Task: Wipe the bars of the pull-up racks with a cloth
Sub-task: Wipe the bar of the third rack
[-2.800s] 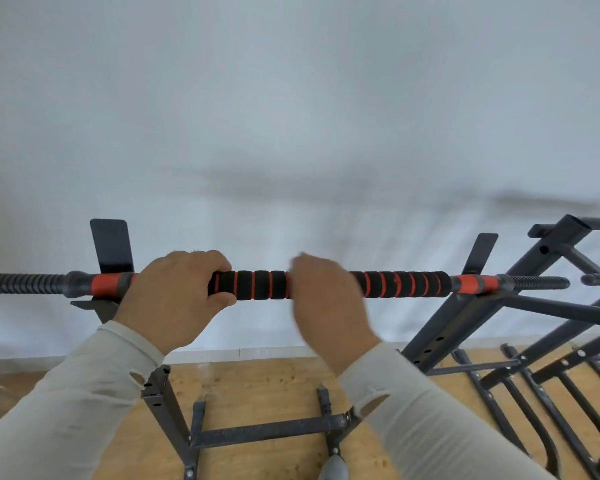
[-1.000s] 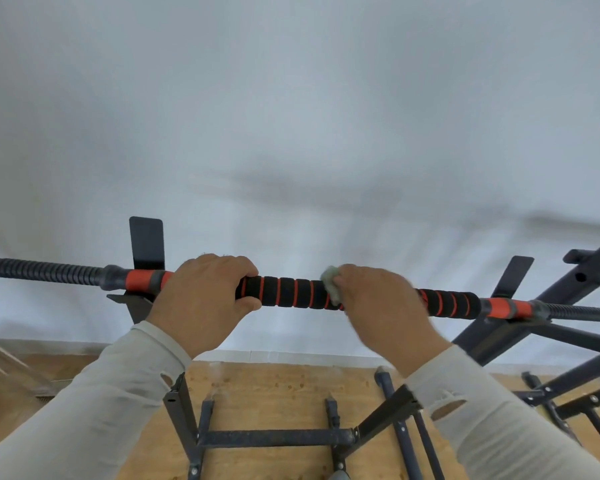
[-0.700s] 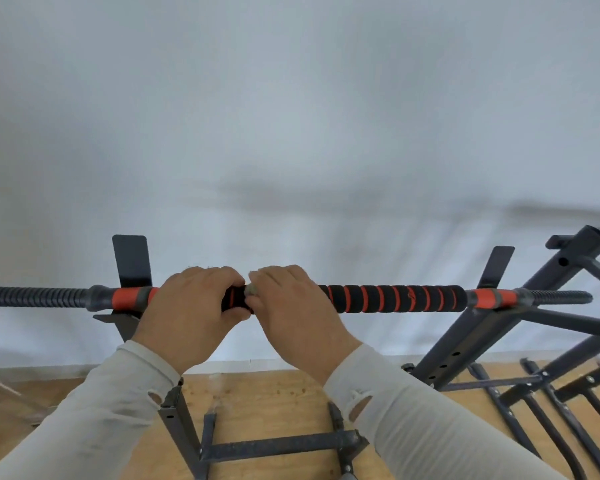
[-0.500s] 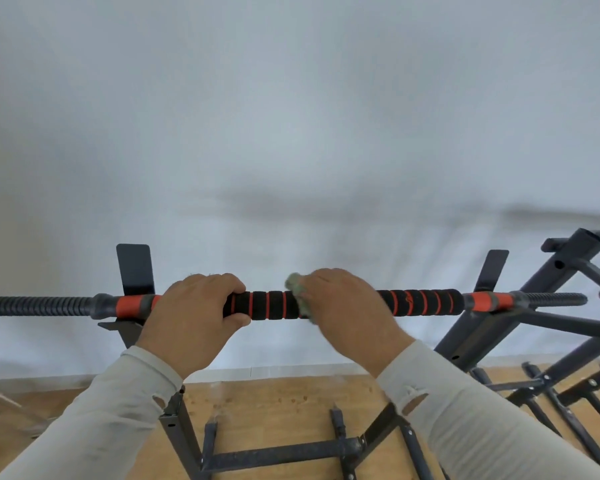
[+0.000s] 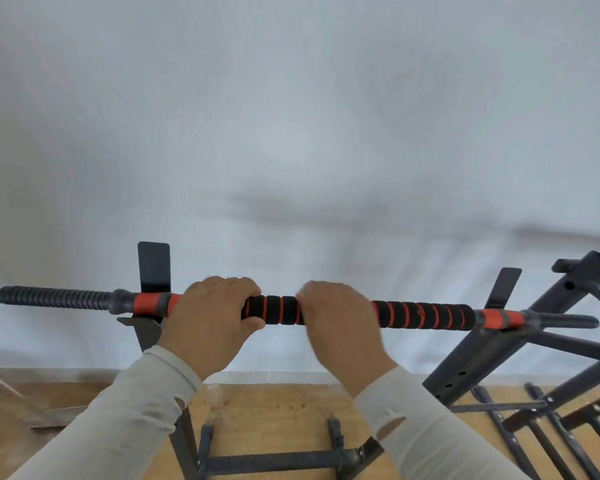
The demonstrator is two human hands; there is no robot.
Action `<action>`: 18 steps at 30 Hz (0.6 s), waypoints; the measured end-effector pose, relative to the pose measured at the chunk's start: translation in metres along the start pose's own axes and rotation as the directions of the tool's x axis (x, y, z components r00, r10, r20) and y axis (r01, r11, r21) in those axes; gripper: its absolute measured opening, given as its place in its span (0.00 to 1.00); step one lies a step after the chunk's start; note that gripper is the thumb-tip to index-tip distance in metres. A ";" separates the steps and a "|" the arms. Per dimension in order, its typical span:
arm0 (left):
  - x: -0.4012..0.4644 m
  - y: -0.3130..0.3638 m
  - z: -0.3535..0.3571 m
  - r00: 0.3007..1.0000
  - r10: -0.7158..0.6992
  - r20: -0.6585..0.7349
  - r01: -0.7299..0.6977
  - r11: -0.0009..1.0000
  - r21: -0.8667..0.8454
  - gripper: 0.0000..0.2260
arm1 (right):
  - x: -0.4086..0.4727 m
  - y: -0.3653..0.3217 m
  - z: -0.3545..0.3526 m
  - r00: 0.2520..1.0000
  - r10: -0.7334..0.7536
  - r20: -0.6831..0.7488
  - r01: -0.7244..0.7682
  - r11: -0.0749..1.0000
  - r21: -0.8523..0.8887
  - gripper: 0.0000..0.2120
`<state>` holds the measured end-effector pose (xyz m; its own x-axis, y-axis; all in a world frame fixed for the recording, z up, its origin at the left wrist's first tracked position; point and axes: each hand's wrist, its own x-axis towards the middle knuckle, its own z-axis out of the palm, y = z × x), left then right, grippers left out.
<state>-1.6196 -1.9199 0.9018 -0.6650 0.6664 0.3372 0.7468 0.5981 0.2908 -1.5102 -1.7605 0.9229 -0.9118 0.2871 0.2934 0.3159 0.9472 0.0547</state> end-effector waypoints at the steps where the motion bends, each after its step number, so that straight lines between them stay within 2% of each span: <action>1: 0.001 0.000 0.000 1.000 -0.001 0.000 0.001 1.000 0.000 0.11 | 0.005 -0.010 0.003 1.000 -0.020 -0.018 0.020 0.999 0.031 0.11; 4: 0.002 0.000 -0.001 1.000 -0.008 0.013 0.008 1.000 -0.014 0.12 | 0.012 -0.016 0.012 0.989 -0.137 -0.061 0.142 0.985 0.094 0.10; 6: 0.002 0.000 -0.003 1.000 -0.012 0.018 0.013 1.000 -0.016 0.13 | 0.005 0.001 0.017 0.965 -0.239 -0.109 0.255 0.952 0.171 0.02; 8: 0.000 0.002 -0.004 1.000 -0.019 0.019 0.020 1.000 -0.016 0.13 | -0.003 0.021 0.016 0.954 -0.281 -0.109 0.300 0.921 0.250 0.06; 11: -0.002 0.004 -0.004 0.999 -0.031 0.026 0.031 1.000 -0.002 0.12 | -0.001 0.040 0.009 0.951 -0.307 -0.024 0.296 0.890 0.346 0.10; 13: -0.003 0.006 -0.005 0.999 -0.043 0.029 0.042 0.999 0.010 0.12 | -0.001 0.053 0.004 0.953 -0.301 -0.019 0.286 0.882 0.375 0.11; 16: -0.003 0.010 -0.008 0.996 -0.074 0.049 0.074 0.997 0.012 0.10 | -0.009 0.086 -0.006 0.970 -0.243 -0.007 0.234 0.923 0.306 0.08; 18: -0.002 0.011 -0.009 0.993 -0.092 0.071 0.092 0.996 0.008 0.09 | -0.015 0.108 -0.011 0.988 -0.152 0.026 0.143 0.965 0.219 0.11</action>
<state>-1.6101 -1.9184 0.9122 -0.7297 0.6384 0.2448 0.6827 0.6602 0.3132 -1.4599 -1.6643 0.9350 -0.9557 0.1436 0.2571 0.1174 0.9865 -0.1145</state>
